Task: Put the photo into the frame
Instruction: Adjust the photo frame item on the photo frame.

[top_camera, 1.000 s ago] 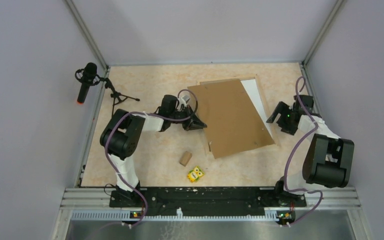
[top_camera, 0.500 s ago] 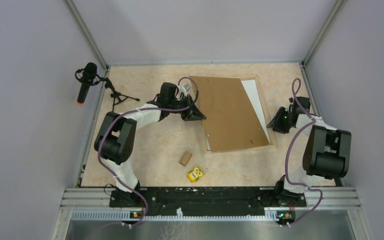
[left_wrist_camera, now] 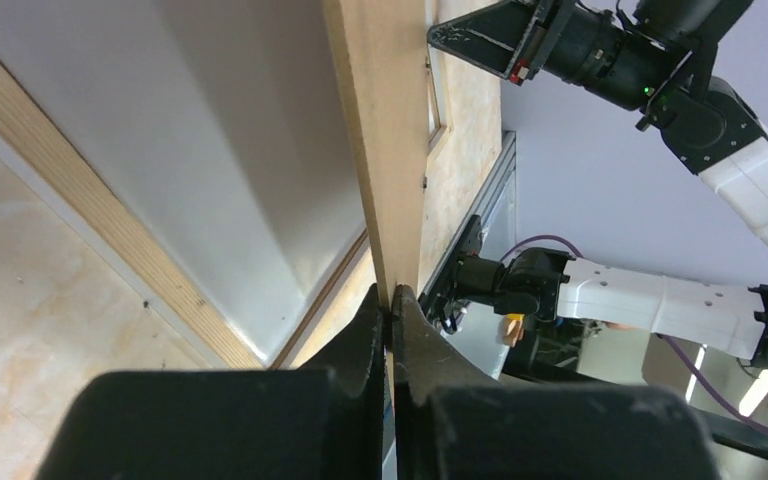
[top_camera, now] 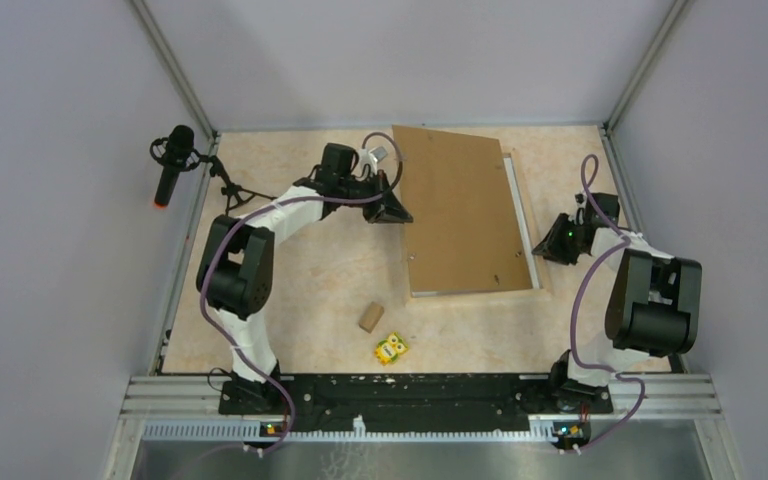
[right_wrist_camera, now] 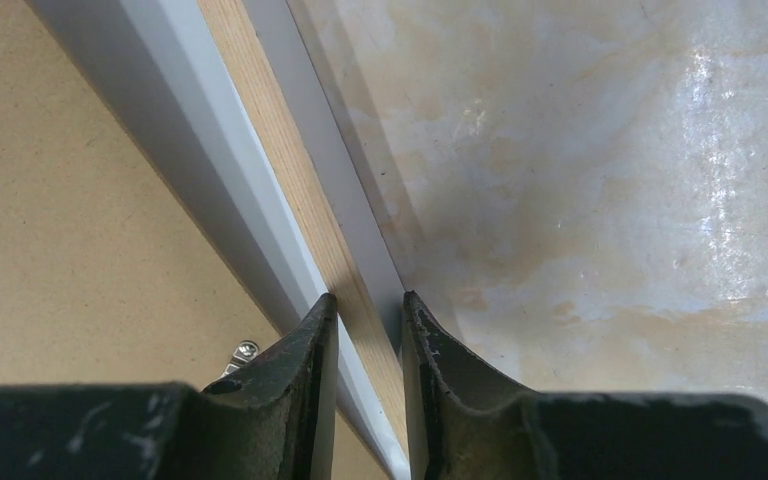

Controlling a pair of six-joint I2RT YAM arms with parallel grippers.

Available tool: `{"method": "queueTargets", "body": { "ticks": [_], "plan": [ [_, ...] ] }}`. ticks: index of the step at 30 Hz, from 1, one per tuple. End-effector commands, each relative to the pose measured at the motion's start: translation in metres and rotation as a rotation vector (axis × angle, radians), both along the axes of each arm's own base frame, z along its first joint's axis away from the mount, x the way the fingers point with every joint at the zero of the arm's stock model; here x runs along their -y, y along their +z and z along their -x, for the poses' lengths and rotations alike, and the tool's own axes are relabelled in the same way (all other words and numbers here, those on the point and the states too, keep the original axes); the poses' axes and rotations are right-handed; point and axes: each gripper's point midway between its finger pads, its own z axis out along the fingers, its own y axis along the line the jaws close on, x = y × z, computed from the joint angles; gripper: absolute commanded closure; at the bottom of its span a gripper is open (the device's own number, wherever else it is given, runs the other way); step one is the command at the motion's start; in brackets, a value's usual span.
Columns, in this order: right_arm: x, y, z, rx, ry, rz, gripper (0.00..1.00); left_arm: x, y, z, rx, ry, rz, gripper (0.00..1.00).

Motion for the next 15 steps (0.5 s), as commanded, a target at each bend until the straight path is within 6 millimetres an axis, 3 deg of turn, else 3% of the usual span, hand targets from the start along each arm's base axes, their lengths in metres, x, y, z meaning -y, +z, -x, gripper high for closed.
{"method": "queueTargets", "body": {
  "ticks": [1,15],
  "plan": [
    [-0.001,-0.009,0.001,-0.003,0.004,0.001,0.85,0.003,-0.009,-0.008,0.004,-0.06,0.04,1.0],
    [-0.004,-0.006,-0.002,0.014,0.016,-0.015,0.9,-0.002,-0.049,-0.018,-0.107,-0.062,-0.005,1.0]
  ]
}}
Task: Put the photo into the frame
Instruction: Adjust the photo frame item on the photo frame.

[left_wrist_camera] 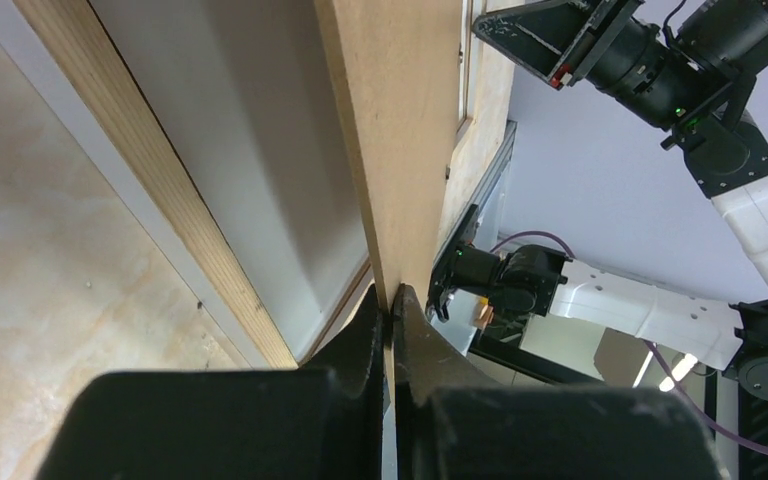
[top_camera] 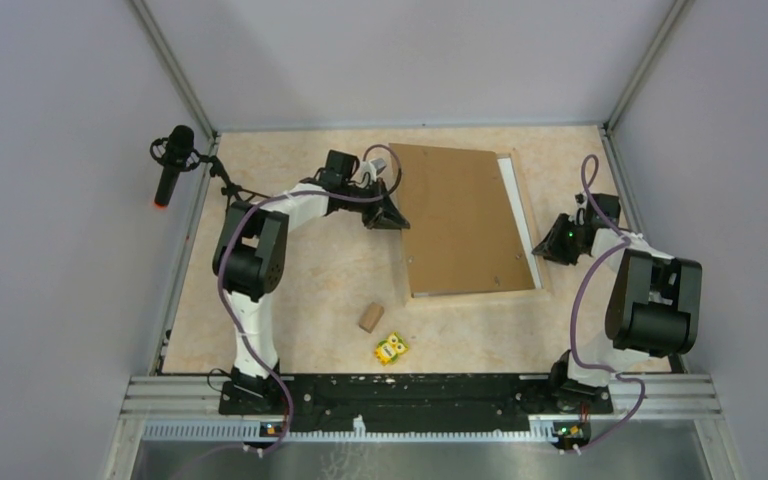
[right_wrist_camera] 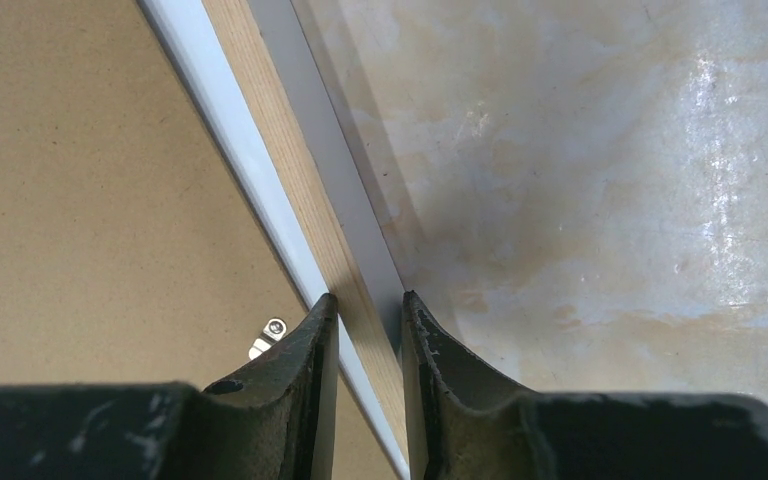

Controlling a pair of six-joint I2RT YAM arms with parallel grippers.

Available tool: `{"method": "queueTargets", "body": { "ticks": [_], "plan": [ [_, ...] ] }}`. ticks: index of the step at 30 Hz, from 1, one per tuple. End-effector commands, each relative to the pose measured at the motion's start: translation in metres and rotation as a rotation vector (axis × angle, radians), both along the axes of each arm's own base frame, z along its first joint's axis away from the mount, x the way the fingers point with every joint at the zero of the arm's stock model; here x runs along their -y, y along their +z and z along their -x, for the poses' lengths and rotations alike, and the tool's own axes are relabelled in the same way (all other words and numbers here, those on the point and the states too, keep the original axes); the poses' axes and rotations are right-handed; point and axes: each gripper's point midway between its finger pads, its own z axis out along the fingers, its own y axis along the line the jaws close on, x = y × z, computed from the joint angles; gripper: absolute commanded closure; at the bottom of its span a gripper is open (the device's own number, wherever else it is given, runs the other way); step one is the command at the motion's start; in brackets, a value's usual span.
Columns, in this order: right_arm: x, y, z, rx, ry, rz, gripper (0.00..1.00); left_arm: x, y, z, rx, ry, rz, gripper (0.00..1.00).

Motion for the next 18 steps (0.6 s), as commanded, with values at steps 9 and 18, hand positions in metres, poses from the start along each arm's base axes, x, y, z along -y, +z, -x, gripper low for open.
{"method": "queueTargets", "body": {
  "ticks": [9,18],
  "plan": [
    [-0.004,-0.007,-0.002,0.005,0.006,-0.017,0.91,0.004,-0.012,-0.004,-0.023,-0.096,0.086,1.0],
    [-0.005,-0.005,-0.004,0.014,0.011,-0.026,0.92,-0.013,0.004,-0.006,-0.052,-0.107,0.195,1.0]
  ]
}}
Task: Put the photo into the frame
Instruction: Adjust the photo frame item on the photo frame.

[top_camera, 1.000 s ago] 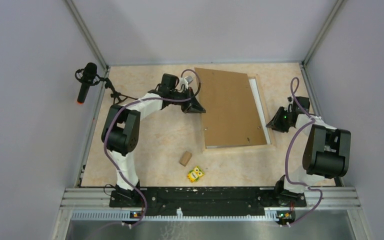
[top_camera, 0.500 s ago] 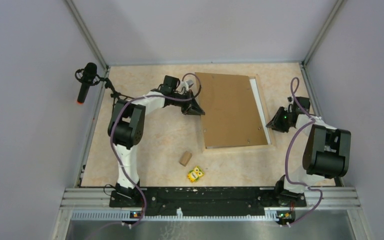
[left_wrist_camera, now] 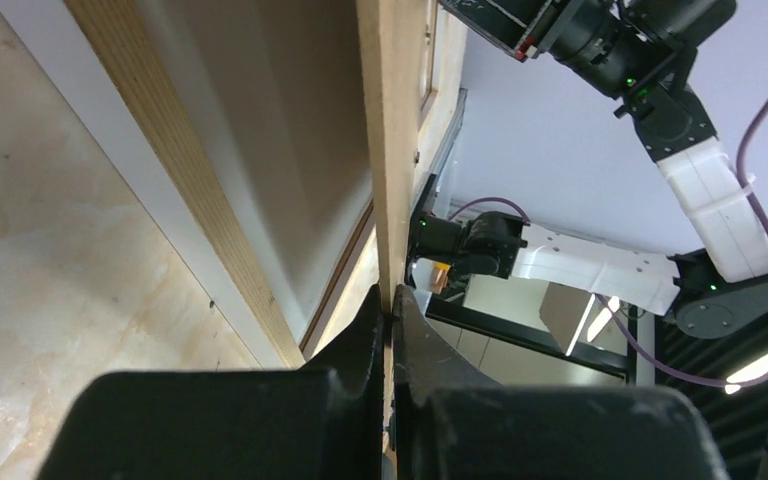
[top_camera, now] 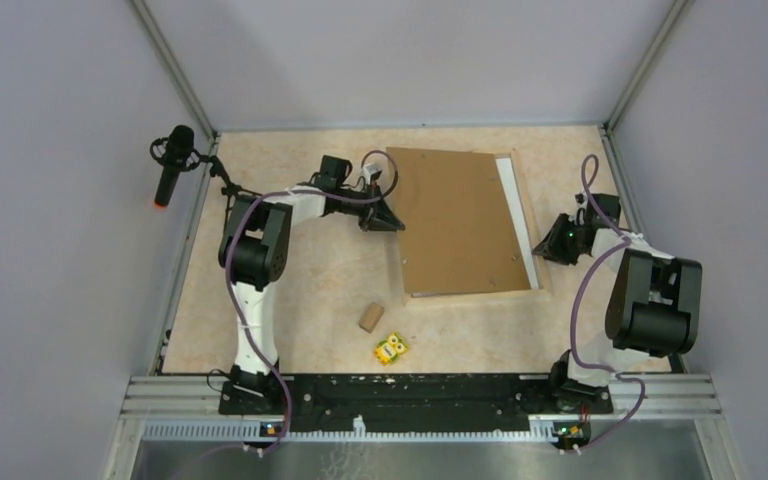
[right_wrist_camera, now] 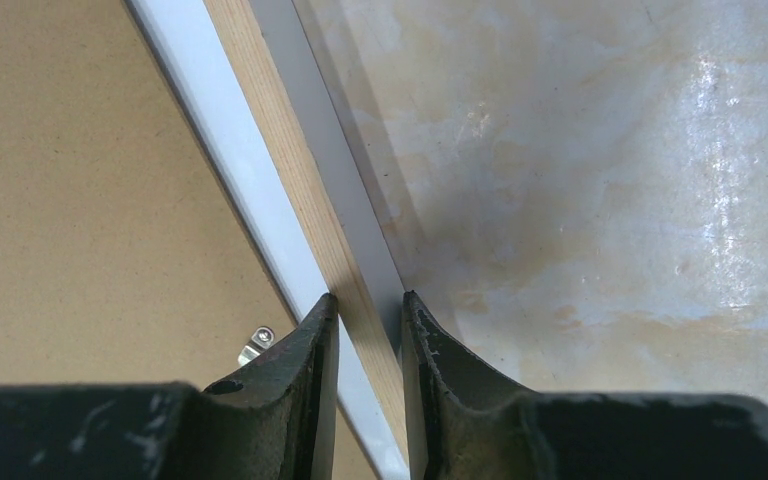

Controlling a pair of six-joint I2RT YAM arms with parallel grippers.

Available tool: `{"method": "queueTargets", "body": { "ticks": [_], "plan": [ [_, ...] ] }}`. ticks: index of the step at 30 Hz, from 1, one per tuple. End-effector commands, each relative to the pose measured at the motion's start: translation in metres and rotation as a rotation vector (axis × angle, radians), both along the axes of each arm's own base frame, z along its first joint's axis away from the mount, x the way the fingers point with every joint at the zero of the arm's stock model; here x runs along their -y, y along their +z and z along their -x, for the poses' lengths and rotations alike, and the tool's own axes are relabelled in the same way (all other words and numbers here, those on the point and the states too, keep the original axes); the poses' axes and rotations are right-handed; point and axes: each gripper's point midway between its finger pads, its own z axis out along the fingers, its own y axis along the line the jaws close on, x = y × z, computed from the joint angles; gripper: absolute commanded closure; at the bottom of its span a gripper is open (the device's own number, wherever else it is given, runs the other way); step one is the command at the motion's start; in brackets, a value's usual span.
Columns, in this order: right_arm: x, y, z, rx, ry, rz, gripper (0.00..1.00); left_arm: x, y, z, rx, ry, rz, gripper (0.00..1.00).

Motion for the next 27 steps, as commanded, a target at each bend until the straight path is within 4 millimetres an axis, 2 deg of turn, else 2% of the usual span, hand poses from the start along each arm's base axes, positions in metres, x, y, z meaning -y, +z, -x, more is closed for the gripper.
{"method": "queueTargets", "body": {
  "ticks": [1,11,20,27],
  "plan": [
    [-0.004,-0.006,-0.003,0.011,0.006,-0.023,0.93,-0.003,0.019,0.0,0.038,-0.048,0.076,1.0],
    [-0.006,-0.004,-0.005,0.02,0.01,-0.034,0.93,0.004,0.021,-0.004,0.045,-0.093,0.113,1.0],
    [-0.007,-0.003,-0.005,0.023,0.012,-0.039,0.91,0.022,0.004,-0.012,0.024,-0.074,0.047,1.0],
    [-0.014,-0.003,-0.005,0.033,0.026,-0.073,0.9,0.026,-0.011,-0.028,0.045,0.026,-0.083,1.0]
  ]
}}
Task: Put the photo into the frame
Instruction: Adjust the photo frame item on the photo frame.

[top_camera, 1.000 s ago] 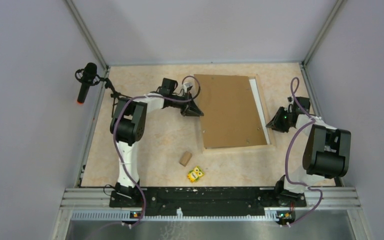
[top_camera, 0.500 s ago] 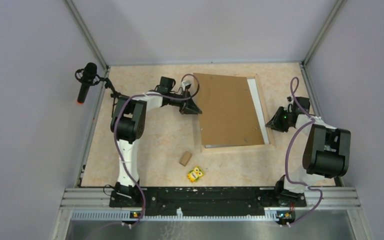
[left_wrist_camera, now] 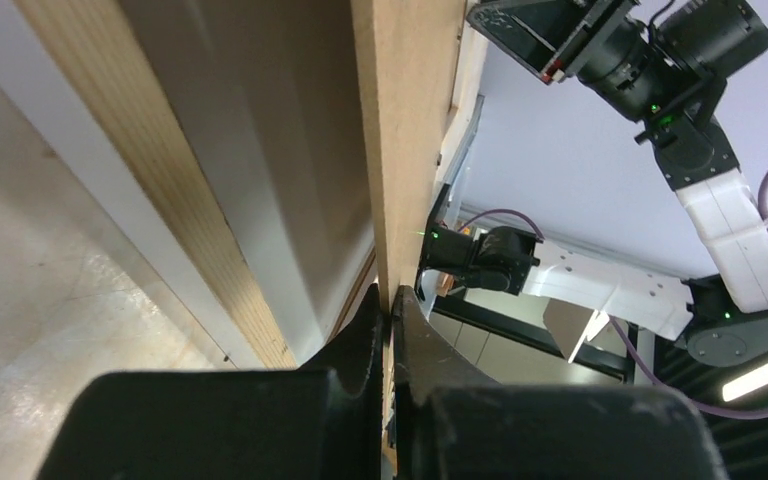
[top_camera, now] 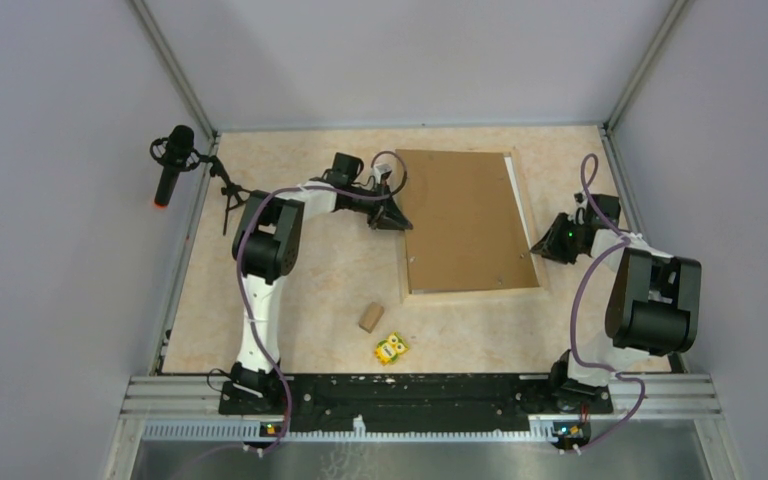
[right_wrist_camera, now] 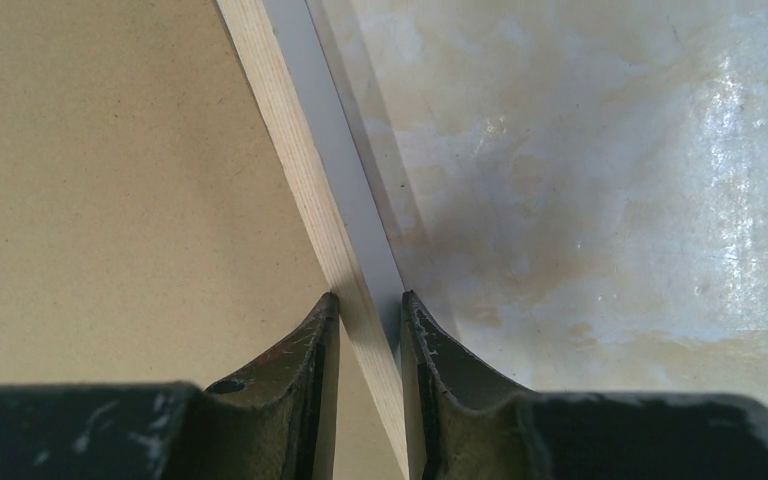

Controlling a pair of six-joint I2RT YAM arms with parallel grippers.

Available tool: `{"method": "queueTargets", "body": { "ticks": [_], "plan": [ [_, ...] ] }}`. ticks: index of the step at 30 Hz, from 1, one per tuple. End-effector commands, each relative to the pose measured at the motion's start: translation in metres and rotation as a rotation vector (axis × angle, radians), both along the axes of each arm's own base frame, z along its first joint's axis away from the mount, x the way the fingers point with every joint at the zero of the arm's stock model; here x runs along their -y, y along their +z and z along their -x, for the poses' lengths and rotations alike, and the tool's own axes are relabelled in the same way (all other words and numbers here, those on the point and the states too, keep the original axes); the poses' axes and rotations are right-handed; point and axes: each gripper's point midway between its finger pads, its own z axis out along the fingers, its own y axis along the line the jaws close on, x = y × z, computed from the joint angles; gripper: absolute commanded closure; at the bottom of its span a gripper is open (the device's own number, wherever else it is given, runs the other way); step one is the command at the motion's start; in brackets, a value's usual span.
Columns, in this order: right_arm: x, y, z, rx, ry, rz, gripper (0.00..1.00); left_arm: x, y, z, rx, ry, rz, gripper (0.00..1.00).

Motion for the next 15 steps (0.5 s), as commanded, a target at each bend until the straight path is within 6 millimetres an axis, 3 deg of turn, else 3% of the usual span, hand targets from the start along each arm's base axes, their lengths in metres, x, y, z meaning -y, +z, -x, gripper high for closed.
{"method": "queueTargets", "body": {
  "ticks": [1,8,15],
  "plan": [
    [-0.01,-0.003,-0.002,0.012,0.012,-0.055,0.89,0.009,0.001,-0.017,0.073,0.064,-0.08,1.0],
    [-0.01,-0.004,-0.002,0.01,0.013,-0.057,0.9,0.037,-0.004,-0.015,0.092,0.019,-0.082,1.0],
    [-0.009,-0.003,-0.002,0.014,0.012,-0.047,0.9,0.032,-0.007,-0.028,0.226,0.048,-0.204,1.0]
  ]
}}
